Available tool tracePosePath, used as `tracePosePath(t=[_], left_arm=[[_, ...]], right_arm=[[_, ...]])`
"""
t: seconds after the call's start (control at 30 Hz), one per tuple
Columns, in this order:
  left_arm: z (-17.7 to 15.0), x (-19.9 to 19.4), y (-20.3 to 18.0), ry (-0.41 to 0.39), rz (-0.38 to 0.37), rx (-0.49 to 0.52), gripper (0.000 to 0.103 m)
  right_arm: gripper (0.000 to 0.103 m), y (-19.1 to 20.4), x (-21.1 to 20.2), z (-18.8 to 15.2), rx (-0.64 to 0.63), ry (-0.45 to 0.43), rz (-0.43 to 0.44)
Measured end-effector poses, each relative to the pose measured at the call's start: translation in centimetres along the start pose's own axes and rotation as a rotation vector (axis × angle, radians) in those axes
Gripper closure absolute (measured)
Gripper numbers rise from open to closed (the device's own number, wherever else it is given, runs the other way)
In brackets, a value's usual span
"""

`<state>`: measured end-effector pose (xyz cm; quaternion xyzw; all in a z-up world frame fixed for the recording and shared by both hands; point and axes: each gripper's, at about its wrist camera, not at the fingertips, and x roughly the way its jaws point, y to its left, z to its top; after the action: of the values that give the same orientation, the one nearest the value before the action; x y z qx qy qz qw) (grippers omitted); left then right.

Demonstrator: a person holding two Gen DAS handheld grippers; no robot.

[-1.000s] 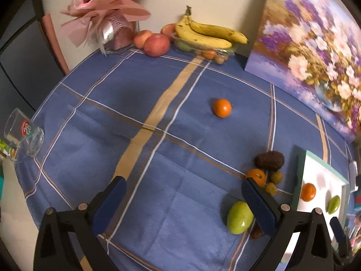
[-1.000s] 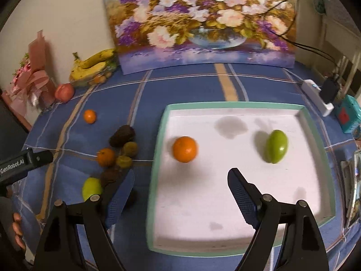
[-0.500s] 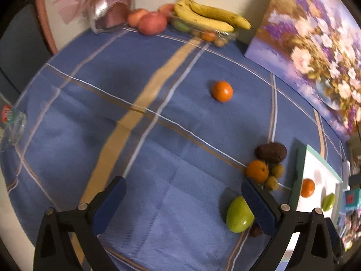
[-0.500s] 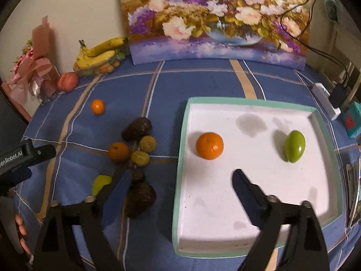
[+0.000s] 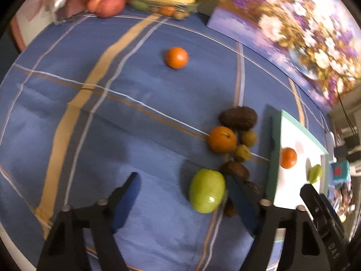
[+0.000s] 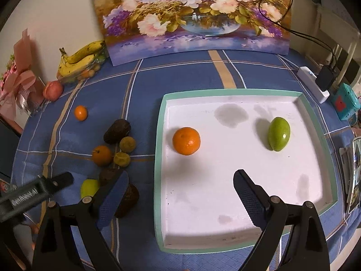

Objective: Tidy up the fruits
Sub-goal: 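Grasp the second green pear-like fruit with the left gripper while the right gripper approaches a brown date, then close the right gripper on the large brown date while the left gripper holds the green fruit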

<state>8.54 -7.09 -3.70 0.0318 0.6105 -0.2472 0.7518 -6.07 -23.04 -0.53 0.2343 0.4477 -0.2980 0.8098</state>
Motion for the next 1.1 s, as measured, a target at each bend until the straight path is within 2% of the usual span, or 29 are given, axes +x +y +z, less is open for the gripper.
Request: tracePosePath(t=[0.1,0.3,0.53,0.67,0.87,1.0,1.03,1.1], left_arm=[[-0.3,0.4,-0.9,0.027,-0.023,0.034,0.044],[-0.8,1.5,-2.2,0.073,-0.026,0.080,0.060],[-0.9,2.1,-2.5,0.079,-0.027,0.096,0.062],[-0.8,1.7,-1.8,0.073,-0.037,0.071,0.062],[-0.1,-0.6,0.2,0.000,-0.042,-0.003,0.062],[0.5,-2.0,1.4,-0.043,-0.044,-0.033,0.062],[0.6,-2.1,1.2,-0.049,-0.045,-0.038,0.062],[0.7,-2.4,1.4,-0.060,-0.050,-0.046,0.062]], right_arm=[[0.009,-0.3,-0.2,0.1,0.006,-0.002,0.003],[0.009,-0.6,-0.4,0.1,0.014,0.000,0.007],[0.009,-0.8,-0.3,0.1,0.020,0.008,0.010],[0.009,-0.9,-0.2,0.1,0.026,0.013,0.020],[0.009,0.0,0.0,0.1,0.007,0.018,0.112],[0.009,1.6,0.0,-0.1,-0.052,0.016,0.156],[0.011,2.0,0.0,-0.2,-0.066,0.014,0.168],[0.023,2.7,0.0,-0.3,-0.095,0.012,0.194]])
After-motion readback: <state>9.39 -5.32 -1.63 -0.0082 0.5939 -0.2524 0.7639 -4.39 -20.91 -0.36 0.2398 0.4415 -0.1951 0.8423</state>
